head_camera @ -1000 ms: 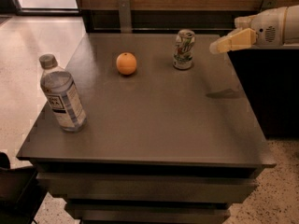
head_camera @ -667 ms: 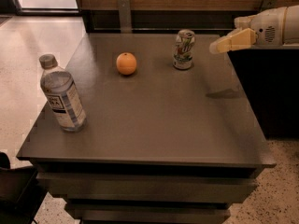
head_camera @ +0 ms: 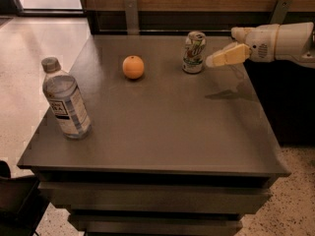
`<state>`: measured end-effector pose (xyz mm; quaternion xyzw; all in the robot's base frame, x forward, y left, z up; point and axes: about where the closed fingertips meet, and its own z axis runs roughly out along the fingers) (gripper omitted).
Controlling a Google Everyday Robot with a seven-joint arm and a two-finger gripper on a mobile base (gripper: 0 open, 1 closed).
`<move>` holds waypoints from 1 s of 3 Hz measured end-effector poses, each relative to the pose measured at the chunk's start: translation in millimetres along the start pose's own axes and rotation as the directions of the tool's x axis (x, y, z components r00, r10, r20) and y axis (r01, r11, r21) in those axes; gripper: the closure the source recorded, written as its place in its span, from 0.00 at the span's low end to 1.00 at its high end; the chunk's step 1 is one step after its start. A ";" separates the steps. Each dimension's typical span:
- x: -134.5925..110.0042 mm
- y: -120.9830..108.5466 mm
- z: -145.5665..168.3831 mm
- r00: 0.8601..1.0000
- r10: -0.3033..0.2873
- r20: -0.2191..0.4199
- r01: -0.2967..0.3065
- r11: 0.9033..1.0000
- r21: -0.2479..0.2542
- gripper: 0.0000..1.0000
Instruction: Knock 7up can over
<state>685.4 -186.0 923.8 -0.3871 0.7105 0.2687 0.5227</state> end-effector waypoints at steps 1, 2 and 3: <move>5.3 -1.5 20.8 0.999 -0.032 0.034 0.033 0.999 -0.007 0.00; 6.6 -9.1 37.7 0.996 -0.047 0.073 0.048 0.999 -0.012 0.00; 6.9 -22.0 53.3 0.993 -0.030 0.113 0.032 0.999 -0.016 0.00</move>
Offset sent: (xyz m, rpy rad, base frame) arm 0.0462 0.0259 -0.0239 0.0692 -0.1220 0.0325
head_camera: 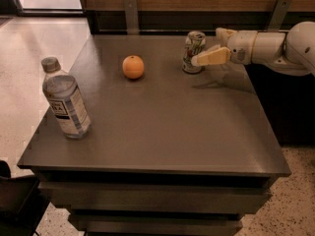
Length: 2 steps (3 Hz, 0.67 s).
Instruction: Knock 7up can over
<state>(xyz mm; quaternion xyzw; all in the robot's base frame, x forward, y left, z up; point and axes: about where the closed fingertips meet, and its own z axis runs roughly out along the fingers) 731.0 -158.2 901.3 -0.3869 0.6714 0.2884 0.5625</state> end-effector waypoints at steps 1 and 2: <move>2.6 -10.4 11.7 0.999 0.018 0.032 -0.018 1.000 0.002 0.00; 6.1 -15.6 19.1 0.998 0.032 0.062 -0.033 0.999 0.008 0.00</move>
Offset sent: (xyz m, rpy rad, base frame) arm 0.0315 0.0009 -0.0135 0.1066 -0.0174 -0.0349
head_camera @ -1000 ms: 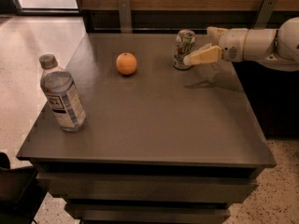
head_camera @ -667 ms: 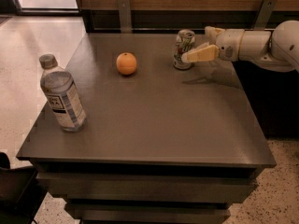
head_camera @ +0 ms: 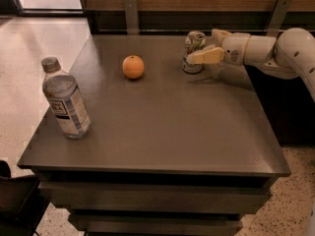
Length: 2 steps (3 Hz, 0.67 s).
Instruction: Knock 7up can over
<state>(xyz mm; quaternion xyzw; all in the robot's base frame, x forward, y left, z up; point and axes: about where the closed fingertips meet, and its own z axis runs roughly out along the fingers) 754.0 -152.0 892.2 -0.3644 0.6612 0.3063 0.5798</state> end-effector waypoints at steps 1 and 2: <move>0.1 1.6 3.1 1.000 0.001 0.000 -0.001 1.000 -0.005 0.16; 0.2 3.0 6.0 1.000 0.001 0.000 -0.001 1.000 -0.010 0.39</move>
Offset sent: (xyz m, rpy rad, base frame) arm 0.0004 0.0027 -0.0006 0.0011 0.0009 0.0037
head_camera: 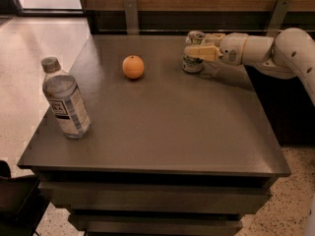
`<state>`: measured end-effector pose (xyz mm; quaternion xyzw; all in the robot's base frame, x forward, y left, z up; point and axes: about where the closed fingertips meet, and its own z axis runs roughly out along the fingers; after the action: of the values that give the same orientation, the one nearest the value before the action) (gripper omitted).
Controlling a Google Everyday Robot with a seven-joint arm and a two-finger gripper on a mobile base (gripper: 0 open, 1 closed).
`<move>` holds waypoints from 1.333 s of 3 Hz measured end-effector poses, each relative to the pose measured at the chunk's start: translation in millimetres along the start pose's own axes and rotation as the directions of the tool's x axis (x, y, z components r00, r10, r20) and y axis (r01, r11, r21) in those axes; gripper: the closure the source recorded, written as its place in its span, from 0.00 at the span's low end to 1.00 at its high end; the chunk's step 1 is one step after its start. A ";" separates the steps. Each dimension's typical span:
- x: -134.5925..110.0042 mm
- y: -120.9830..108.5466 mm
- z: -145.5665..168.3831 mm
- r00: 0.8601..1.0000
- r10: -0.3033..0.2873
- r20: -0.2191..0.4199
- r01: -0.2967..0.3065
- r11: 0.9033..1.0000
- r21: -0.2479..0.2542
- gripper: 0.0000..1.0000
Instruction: Knock 7up can over
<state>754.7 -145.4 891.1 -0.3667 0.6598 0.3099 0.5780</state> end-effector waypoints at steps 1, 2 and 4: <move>0.1 1.5 3.1 1.000 0.001 0.000 -0.001 1.000 -0.005 0.62; 0.1 3.1 6.2 1.000 0.001 0.001 -0.001 1.000 -0.010 0.86; 0.2 4.6 9.2 1.000 0.002 0.001 -0.002 1.000 -0.015 1.00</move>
Offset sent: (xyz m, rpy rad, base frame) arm 0.0003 0.0028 -0.0004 0.0007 0.0008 0.0040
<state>755.8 -135.3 889.6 -0.3703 0.6576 0.3154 0.5753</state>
